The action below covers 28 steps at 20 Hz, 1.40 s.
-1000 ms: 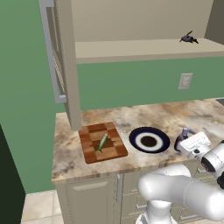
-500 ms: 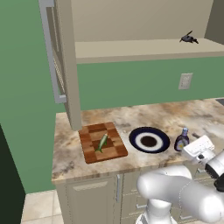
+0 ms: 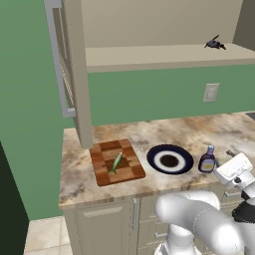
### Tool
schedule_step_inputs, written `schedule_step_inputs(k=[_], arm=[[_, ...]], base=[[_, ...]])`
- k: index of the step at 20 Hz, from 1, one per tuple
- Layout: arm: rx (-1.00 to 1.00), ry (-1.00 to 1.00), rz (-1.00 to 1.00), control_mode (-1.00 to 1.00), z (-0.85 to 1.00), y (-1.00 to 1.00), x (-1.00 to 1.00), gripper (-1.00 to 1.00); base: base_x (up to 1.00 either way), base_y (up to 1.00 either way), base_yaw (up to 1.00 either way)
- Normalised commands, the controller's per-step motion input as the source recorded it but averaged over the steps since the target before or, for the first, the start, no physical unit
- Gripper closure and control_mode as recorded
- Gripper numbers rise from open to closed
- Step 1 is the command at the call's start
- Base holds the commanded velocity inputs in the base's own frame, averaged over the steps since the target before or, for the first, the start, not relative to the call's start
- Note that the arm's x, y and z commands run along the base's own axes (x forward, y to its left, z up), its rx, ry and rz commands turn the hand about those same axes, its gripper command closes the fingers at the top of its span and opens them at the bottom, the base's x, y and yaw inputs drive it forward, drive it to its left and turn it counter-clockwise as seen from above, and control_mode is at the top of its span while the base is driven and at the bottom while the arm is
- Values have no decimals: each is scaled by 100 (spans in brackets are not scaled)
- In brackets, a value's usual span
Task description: Pick the fish from the plate and place it on the cutting board. Then pick the condiment bottle from the cabinet and place it next to the cutting board.
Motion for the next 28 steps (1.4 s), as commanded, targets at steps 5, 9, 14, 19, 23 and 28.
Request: schedule_step_inputs(k=[5,9,14,19,23,28], arm=[[-14,-12,0,-100,39,0,-35,-100],[-22,-17,0,-100,30,2,-41,-100],[-34,-26,0,-100,13,5,-39,-100],[-44,-29,-3,-100,2,0,-42,-100],[-51,-32,-7,-100,8,0,-39,-100],[-56,-36,-12,-100,14,-3,-34,-100]], base=[[0,0,0],[0,0,0],[0,0,0],[0,0,0],[0,0,0],[0,0,0]])
